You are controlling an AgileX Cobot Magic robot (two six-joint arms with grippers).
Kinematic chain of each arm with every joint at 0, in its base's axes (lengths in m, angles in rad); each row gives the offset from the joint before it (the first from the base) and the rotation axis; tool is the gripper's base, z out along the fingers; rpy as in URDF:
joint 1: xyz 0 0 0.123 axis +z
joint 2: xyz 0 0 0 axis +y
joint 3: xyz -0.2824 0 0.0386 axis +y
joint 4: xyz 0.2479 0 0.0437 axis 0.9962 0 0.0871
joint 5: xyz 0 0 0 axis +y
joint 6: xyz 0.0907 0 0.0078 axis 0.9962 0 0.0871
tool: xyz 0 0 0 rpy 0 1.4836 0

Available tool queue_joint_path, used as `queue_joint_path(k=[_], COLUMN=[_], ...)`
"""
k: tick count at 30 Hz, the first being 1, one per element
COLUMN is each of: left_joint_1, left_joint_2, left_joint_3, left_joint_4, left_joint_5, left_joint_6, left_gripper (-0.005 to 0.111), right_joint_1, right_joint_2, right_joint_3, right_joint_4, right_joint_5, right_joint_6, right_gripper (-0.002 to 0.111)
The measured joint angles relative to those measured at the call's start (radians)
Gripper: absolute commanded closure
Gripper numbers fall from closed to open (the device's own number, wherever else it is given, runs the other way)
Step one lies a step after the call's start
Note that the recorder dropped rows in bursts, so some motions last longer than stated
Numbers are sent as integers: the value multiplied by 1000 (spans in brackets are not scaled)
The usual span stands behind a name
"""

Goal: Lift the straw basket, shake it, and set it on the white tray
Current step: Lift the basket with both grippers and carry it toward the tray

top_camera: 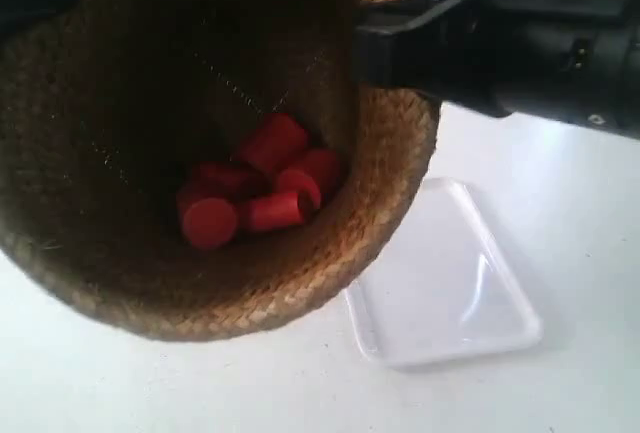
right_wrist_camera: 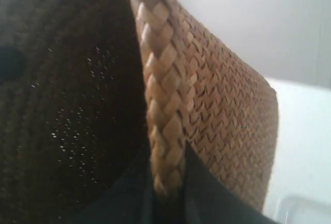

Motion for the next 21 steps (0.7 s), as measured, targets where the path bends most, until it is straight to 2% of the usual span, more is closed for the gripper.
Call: queue_joint_path(k=[3,6,8,10,13,15,18,21], left_joint_1=[-7,-15,-37,-62,-80,-81,-87,-104], left_joint_2=[52,95,61,-1,-27,10,50,-5], left_joint_3=[44,41,19,1,26,56,64,46], left_joint_4=[-30,-39,-35,-35,-46,-53,-56,-51], left_joint_5=[-113,-36,30,28,-113,-177,-104,-32], left_joint_6=[4,4,20,40,65,67,56,48], left_gripper=[107,107,107,107,107,107,107,107], right_joint_1=[-36,-61,-38,4,10,-22,-36,18], right_joint_2=[61,140,108,49,32,88,145,64], right_joint_3=[19,21,21,24,49,53,49,40], right_joint_4=[-20,4,30,35,28,32,69,82], right_joint_5=[-61,23,75,38,-112,-121,-15,36], right_joint_6=[-17,-1,9,-7,-49,-56,-15,1], right_gripper=[108,108,108,108,108,108,108,108])
